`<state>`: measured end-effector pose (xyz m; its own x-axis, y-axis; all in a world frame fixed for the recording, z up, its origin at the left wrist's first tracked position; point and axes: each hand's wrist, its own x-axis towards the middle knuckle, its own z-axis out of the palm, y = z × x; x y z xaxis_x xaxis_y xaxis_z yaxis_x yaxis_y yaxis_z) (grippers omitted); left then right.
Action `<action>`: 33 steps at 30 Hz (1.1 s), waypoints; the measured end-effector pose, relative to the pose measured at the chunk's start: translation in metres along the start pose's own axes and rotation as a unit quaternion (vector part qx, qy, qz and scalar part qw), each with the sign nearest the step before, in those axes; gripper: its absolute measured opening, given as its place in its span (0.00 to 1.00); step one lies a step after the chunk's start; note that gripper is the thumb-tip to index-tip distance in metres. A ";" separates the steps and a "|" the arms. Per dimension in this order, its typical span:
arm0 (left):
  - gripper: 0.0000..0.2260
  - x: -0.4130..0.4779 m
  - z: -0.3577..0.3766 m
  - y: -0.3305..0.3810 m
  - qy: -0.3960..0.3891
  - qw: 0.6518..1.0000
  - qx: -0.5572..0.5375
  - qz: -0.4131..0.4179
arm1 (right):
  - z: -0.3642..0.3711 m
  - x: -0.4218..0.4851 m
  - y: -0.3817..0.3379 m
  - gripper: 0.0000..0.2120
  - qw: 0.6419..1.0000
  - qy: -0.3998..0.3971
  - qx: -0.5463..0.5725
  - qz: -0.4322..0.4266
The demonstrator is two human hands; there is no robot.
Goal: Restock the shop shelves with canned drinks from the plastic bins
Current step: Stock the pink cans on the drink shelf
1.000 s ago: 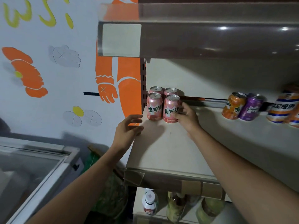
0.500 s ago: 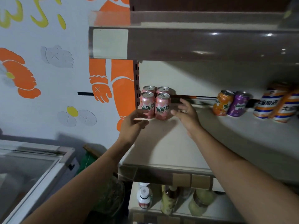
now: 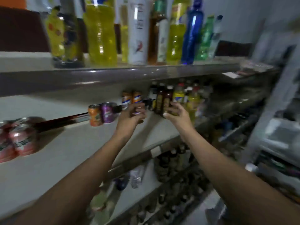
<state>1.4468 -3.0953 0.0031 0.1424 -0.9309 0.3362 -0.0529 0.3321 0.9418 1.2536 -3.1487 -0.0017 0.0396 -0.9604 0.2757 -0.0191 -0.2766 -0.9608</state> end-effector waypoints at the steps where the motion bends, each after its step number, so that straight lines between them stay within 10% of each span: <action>1: 0.16 0.004 0.031 0.003 -0.024 1.000 -0.007 0.000 | -0.032 -0.003 -0.003 0.30 1.000 0.020 -0.016 -0.007; 22: 0.15 -0.061 0.448 0.068 -0.334 0.936 -0.090 0.063 | -0.430 -0.131 -0.076 0.23 0.949 0.300 -0.060 -0.070; 33: 0.15 -0.055 0.572 0.083 -0.340 0.930 -0.039 0.135 | -0.549 -0.148 -0.089 0.22 0.921 0.357 -0.148 -0.056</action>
<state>0.8695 -3.1029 0.0613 -0.5248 -0.6844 0.5062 0.0798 0.5525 0.8297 0.7007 -3.0005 0.0587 -0.6069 -0.6727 0.4233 -0.3299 -0.2713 -0.9042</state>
